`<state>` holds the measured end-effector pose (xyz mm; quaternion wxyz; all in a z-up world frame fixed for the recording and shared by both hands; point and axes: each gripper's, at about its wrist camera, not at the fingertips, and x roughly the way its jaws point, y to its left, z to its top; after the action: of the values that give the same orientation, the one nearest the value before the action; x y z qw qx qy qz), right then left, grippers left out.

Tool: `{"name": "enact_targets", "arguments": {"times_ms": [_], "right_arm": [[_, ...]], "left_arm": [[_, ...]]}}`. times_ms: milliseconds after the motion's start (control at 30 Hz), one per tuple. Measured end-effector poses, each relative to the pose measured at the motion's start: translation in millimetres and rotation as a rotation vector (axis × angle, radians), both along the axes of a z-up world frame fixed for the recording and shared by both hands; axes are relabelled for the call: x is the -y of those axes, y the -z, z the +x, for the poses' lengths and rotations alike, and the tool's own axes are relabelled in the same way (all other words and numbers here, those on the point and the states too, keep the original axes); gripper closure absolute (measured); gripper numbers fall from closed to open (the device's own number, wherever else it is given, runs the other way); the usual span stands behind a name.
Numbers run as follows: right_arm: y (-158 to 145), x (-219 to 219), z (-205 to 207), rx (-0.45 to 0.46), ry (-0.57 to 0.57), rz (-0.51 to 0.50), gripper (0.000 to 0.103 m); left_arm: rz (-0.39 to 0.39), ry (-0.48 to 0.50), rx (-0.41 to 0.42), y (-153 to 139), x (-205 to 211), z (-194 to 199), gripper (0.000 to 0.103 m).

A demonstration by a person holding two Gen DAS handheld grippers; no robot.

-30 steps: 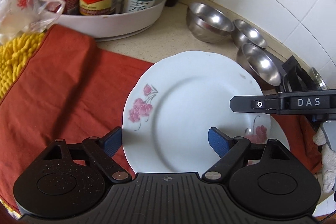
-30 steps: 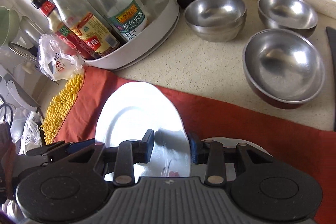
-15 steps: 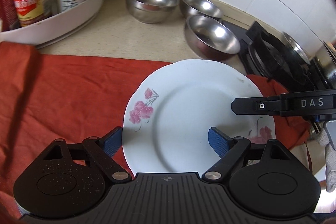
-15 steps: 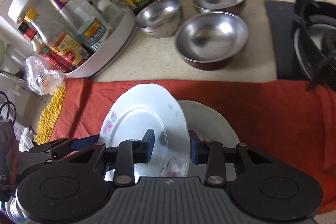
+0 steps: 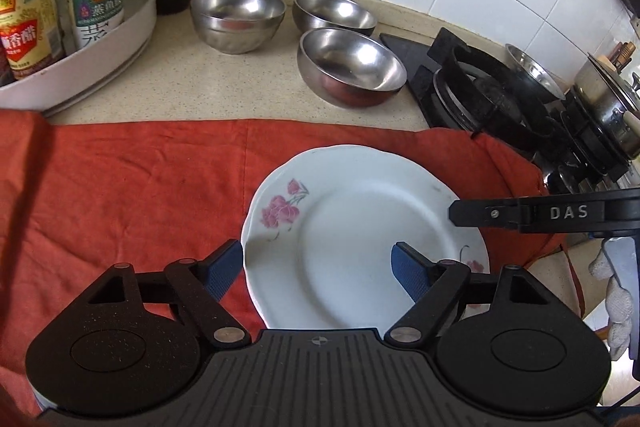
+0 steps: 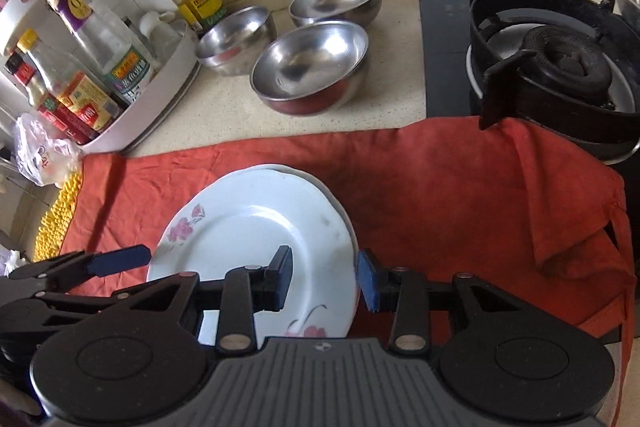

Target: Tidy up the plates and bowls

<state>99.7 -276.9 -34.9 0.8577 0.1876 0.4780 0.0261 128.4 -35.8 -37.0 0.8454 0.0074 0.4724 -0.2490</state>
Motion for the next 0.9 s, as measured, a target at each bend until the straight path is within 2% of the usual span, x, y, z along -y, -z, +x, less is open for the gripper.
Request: {"name": "enact_targets", "arguments": {"times_ms": [133, 267, 500, 900], "right_arm": [[0.2, 2.5, -10.9, 0.019, 0.014, -0.039, 0.066], [8.6, 10.3, -19.0, 0.007, 0.023, -0.009, 0.066], [16.9, 10.3, -9.0, -0.005, 0.012, 0.010, 0.066], [-16.2, 9.3, 45.3, 0.095, 0.021, -0.032, 0.066]], "left_arm": [[0.014, -0.029, 0.021, 0.9, -3.7, -5.9, 0.015], [0.045, -0.037, 0.027, 7.5, -2.2, -10.8, 0.014], [0.094, -0.042, 0.046, 11.5, 6.1, -1.8, 0.014], [0.101, -0.004, 0.163, -25.2, 19.8, 50.8, 0.011]]}}
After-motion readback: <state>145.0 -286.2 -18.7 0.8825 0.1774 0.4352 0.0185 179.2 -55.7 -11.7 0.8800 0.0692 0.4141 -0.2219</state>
